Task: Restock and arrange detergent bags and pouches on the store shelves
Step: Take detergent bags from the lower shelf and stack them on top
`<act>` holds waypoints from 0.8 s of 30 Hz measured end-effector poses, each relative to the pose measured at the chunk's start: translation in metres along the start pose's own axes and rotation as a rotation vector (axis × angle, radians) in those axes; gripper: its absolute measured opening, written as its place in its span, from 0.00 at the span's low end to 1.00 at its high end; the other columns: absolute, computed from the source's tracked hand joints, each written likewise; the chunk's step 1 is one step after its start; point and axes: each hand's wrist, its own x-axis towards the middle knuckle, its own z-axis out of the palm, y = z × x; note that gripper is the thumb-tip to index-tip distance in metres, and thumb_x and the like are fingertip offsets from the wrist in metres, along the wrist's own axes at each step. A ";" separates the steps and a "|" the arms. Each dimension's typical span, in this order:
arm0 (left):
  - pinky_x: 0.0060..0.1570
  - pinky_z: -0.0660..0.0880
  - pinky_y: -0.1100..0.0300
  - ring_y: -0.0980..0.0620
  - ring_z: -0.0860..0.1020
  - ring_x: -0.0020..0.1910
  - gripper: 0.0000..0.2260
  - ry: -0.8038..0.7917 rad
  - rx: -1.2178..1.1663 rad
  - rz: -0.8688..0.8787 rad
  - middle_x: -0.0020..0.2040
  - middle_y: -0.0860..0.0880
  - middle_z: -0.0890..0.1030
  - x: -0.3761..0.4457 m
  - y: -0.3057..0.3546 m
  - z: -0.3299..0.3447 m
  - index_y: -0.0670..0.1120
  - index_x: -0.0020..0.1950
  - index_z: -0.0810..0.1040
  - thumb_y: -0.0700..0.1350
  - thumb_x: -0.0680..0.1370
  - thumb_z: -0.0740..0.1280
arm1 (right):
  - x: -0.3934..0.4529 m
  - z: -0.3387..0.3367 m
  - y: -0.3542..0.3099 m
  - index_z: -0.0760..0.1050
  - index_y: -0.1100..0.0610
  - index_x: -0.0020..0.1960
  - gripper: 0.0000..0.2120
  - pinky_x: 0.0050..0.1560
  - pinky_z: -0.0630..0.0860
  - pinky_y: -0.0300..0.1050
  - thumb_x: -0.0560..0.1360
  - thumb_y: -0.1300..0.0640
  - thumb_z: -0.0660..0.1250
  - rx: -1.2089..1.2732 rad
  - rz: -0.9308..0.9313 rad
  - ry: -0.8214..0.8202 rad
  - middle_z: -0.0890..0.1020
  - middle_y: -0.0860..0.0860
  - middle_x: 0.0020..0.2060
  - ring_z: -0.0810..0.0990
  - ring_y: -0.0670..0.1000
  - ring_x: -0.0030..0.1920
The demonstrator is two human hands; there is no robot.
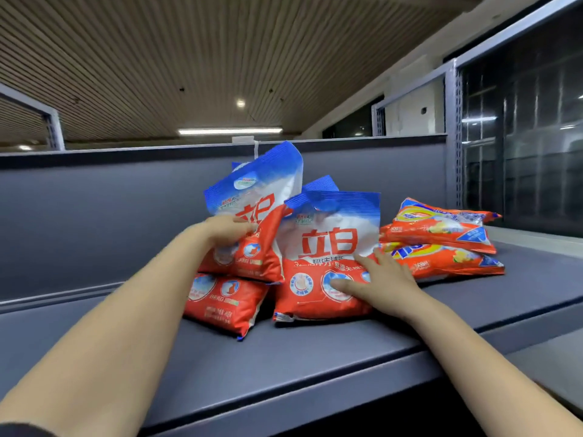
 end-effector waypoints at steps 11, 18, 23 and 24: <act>0.67 0.64 0.44 0.40 0.66 0.68 0.22 0.446 -0.143 -0.085 0.67 0.41 0.71 -0.043 -0.010 0.040 0.46 0.69 0.71 0.56 0.78 0.60 | -0.024 -0.004 -0.024 0.68 0.49 0.69 0.32 0.63 0.65 0.53 0.73 0.31 0.58 -0.097 -0.026 0.175 0.71 0.51 0.67 0.66 0.56 0.67; 0.54 0.71 0.53 0.44 0.74 0.55 0.16 0.406 -0.226 -0.092 0.61 0.44 0.76 -0.088 -0.017 0.034 0.45 0.62 0.73 0.51 0.77 0.60 | -0.056 -0.010 -0.040 0.68 0.52 0.69 0.23 0.63 0.66 0.51 0.77 0.43 0.60 -0.083 -0.049 0.173 0.72 0.52 0.67 0.67 0.56 0.67; 0.54 0.73 0.51 0.42 0.76 0.53 0.14 0.361 -0.082 -0.075 0.58 0.46 0.78 -0.138 -0.011 0.031 0.46 0.53 0.77 0.52 0.78 0.59 | -0.086 -0.016 -0.049 0.70 0.52 0.68 0.23 0.62 0.67 0.51 0.76 0.43 0.62 0.004 -0.111 0.199 0.73 0.52 0.66 0.69 0.55 0.67; 0.52 0.74 0.52 0.42 0.76 0.52 0.13 0.350 -0.058 -0.063 0.56 0.46 0.79 -0.149 -0.011 0.030 0.46 0.52 0.78 0.53 0.78 0.59 | -0.093 -0.017 -0.051 0.71 0.52 0.67 0.23 0.61 0.67 0.50 0.76 0.43 0.62 0.028 -0.125 0.200 0.74 0.52 0.66 0.70 0.54 0.66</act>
